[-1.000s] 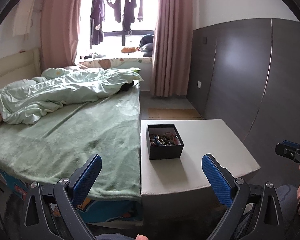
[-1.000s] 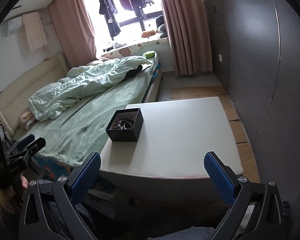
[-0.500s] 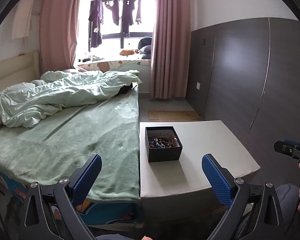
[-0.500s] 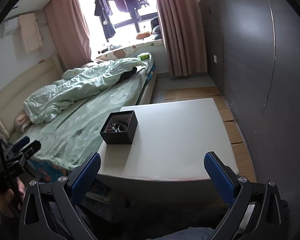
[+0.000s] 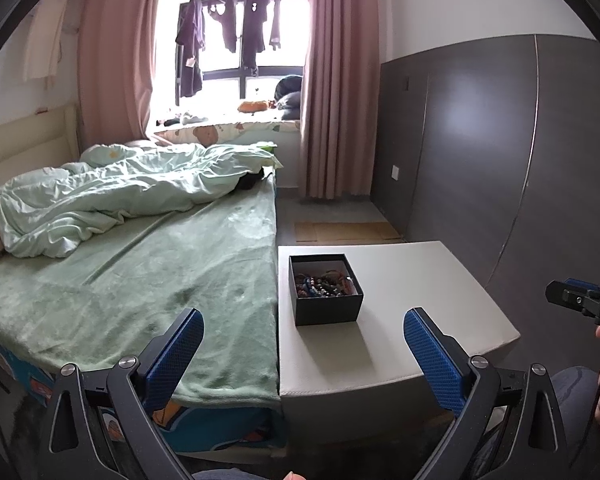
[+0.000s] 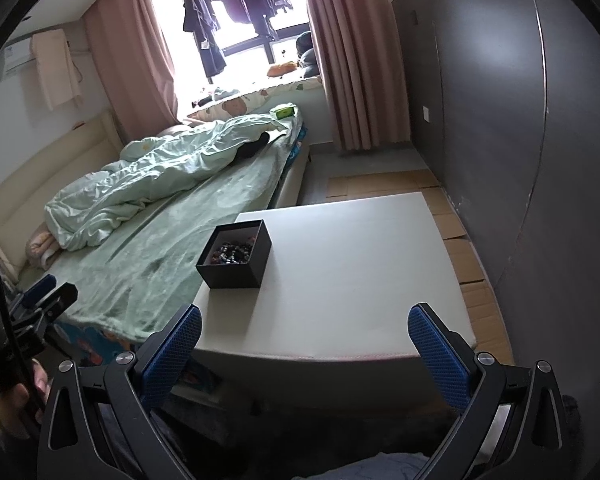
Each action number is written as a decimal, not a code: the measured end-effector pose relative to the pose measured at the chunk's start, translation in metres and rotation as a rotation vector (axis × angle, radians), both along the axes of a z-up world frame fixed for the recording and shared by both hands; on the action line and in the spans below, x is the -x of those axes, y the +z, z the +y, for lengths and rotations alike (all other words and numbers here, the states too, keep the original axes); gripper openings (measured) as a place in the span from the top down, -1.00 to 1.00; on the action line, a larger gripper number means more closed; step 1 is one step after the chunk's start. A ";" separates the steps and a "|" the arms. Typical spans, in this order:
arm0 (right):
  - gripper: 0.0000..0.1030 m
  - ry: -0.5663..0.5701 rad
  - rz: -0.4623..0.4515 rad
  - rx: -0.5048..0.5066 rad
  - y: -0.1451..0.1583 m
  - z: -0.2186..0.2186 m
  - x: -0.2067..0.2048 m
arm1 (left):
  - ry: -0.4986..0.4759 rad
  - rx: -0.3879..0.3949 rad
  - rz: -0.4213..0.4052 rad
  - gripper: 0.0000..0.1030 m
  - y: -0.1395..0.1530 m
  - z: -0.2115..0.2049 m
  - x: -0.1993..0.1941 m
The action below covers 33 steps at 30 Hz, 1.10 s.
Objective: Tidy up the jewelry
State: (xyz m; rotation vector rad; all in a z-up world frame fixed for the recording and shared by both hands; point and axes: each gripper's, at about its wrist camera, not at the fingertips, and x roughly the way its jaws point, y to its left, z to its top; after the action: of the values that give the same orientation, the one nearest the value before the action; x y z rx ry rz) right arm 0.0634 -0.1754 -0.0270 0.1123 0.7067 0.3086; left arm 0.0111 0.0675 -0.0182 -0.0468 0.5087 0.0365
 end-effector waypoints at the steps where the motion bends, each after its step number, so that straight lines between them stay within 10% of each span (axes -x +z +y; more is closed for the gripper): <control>1: -1.00 -0.001 0.000 -0.001 0.000 -0.001 0.000 | 0.000 0.000 0.000 -0.95 0.000 0.000 0.000; 33: -1.00 -0.026 0.012 0.002 -0.004 0.001 -0.006 | 0.018 -0.036 -0.007 -0.95 0.000 -0.009 -0.005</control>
State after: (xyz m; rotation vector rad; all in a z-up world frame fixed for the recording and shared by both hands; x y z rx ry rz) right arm 0.0694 -0.1743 -0.0308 0.1213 0.7170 0.2829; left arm 0.0157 0.0587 -0.0183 -0.0167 0.5003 0.0633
